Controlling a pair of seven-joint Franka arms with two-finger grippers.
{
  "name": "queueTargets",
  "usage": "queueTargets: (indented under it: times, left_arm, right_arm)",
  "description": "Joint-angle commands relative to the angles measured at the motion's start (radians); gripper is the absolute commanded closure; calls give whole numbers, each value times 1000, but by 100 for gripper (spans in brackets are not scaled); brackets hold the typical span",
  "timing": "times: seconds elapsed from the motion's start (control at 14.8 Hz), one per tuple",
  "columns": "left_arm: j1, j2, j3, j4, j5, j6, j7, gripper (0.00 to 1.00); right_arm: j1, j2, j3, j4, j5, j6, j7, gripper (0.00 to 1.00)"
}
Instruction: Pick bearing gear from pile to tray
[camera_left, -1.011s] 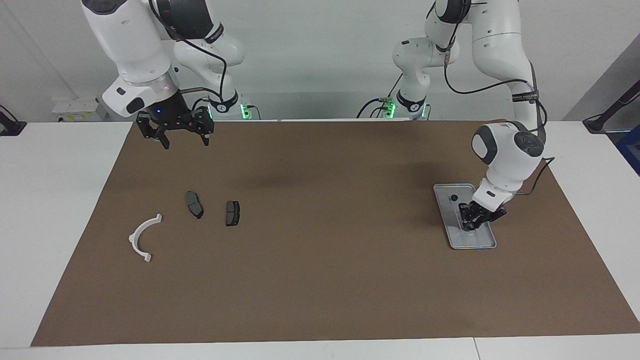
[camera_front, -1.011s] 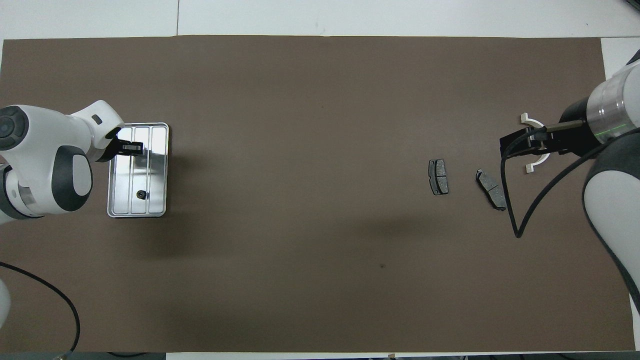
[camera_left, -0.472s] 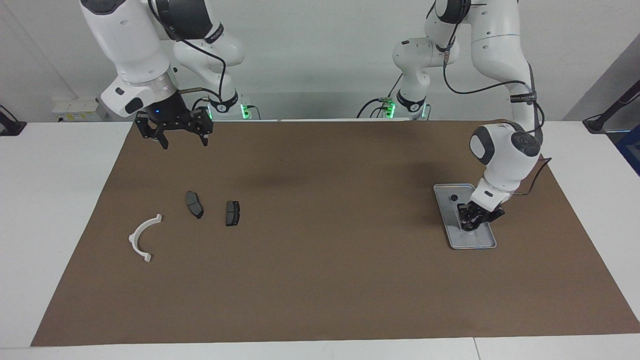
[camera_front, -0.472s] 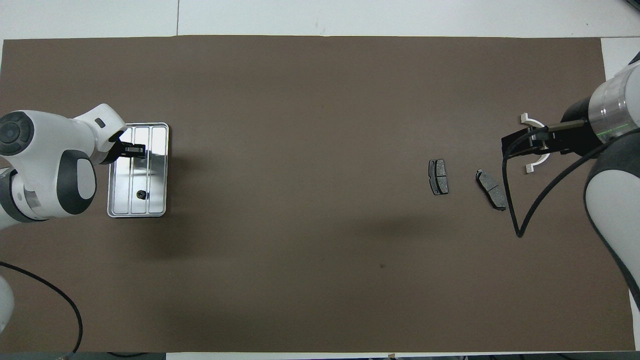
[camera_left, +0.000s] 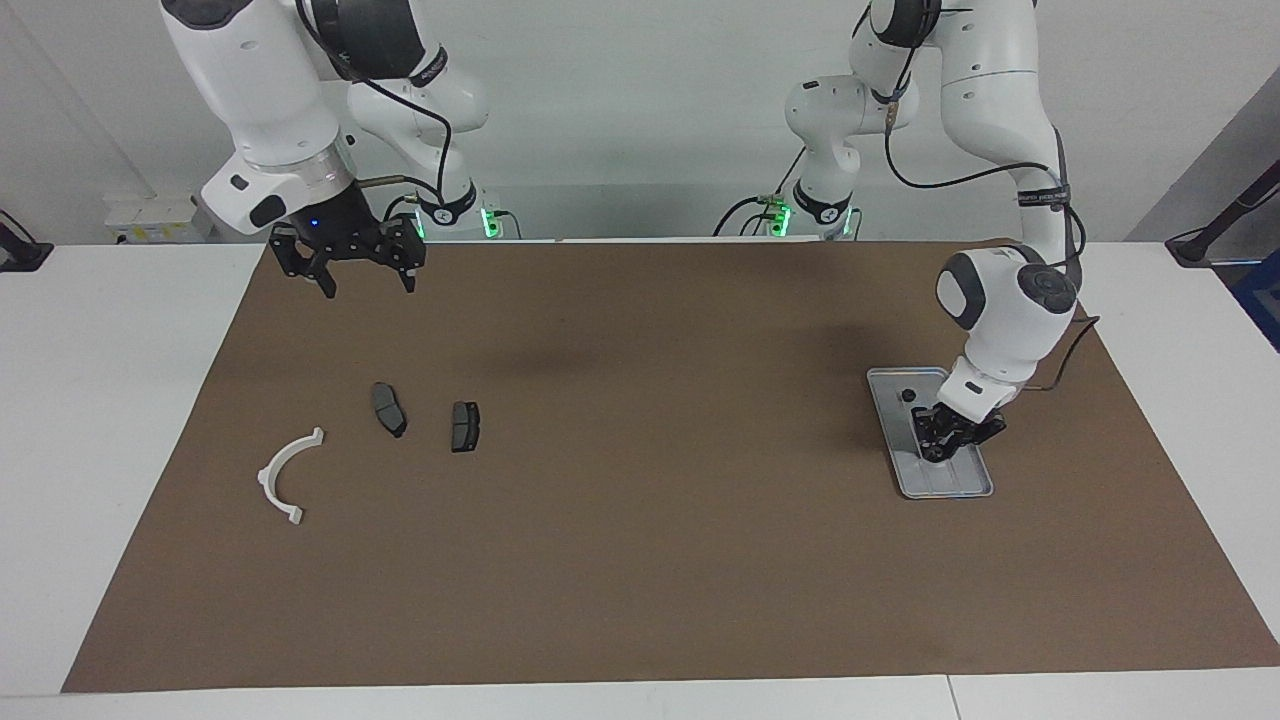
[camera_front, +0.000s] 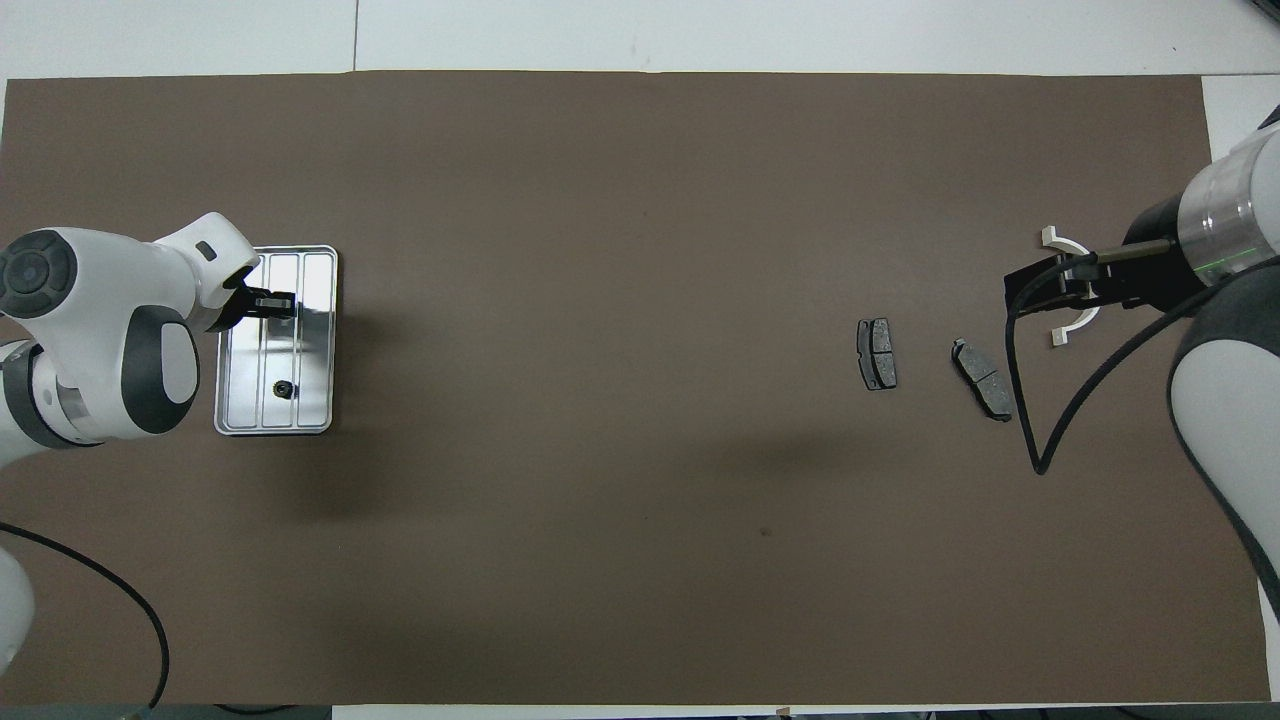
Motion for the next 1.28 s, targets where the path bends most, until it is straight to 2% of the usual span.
queueTargets:
  times: [0.0, 0.07, 0.2, 0.4, 0.81, 0.94, 1.01, 1.21]
  left_arm:
    - [-7, -5, 6, -15, -18, 22, 20, 33]
    - [-7, -5, 6, -8, -18, 18, 20, 27]
    - [-9, -11, 6, 15, -18, 4, 18, 23]
    - [-7, -36, 6, 81, -16, -89, 14, 21]
    - [19, -203, 11, 94, -18, -197, -67, 12]
    - [19, -261, 14, 107, -18, -269, -123, 7]
    - [19, -283, 21, 130, -18, -327, -141, 1]
    - [20, -304, 22, 253, -18, -539, -212, 0]
  right_arm:
    - [-7, -17, 5, -17, -17, 6, 18, 0]
    - [-7, -15, 5, -17, -18, 6, 18, 0]
    - [-7, -17, 5, -17, -18, 6, 18, 0]
    - [-7, -17, 5, -17, -18, 6, 18, 0]
    - [-7, -17, 5, -17, -24, 6, 18, 0]
    - [-7, -17, 5, -18, -26, 8, 18, 0]
    - [-7, -17, 5, -18, -26, 8, 20, 0]
    - [-7, -17, 5, -20, -26, 18, 18, 0]
